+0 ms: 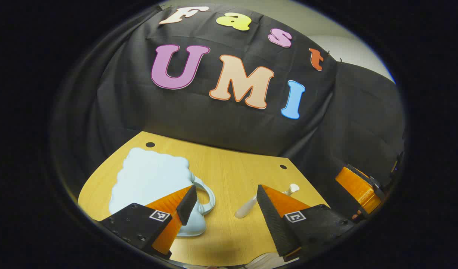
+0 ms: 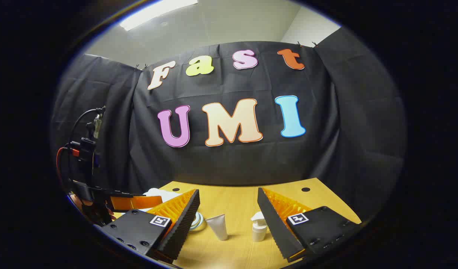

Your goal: First open the suitcase, pack the skin care products into it, and then close the suitcase.

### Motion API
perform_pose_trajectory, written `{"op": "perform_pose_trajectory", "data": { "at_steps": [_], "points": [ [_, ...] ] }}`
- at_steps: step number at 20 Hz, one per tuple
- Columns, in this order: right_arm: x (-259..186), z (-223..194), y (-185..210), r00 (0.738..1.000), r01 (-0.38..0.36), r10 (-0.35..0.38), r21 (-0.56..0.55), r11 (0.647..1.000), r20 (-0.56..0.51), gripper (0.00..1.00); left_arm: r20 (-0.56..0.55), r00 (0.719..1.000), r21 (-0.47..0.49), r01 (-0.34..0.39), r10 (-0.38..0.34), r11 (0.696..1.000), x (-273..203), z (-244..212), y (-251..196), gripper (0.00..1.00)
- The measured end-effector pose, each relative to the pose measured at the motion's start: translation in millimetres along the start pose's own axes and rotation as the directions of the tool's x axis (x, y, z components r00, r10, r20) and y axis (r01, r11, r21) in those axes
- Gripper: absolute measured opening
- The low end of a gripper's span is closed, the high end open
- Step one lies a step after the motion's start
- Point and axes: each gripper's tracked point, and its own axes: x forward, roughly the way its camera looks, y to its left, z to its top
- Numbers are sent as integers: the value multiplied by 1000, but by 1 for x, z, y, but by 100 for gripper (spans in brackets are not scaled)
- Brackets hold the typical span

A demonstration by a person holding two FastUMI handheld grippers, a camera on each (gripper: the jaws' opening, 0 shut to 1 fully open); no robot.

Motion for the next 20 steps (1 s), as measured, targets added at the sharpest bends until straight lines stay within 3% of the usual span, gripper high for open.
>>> {"op": "perform_pose_trajectory", "data": {
  "at_steps": [6,9,13,16,18,20],
  "points": [
    [4,-6,-10,1000,-7,8,24,1000,-21,98,-96,995,-2,-37,36,999,36,2,9,95],
    [3,-12,-17,999,-2,3,40,999,-33,96,-215,976,-4,-48,46,999,69,-9,14,95],
    [-2,-27,-34,997,29,-25,41,999,-75,98,-402,915,-25,-53,39,998,107,-40,17,92],
    [-7,-33,-47,994,58,-55,28,998,-94,98,-518,855,-71,-74,26,995,131,-64,19,95],
    [-10,-38,-55,991,76,-73,21,997,-108,98,-561,827,-52,-78,36,996,147,-74,25,95],
    [-11,-42,-59,989,90,-86,24,996,-119,98,-625,778,-28,-103,63,994,155,-87,30,95]
  ]
}}
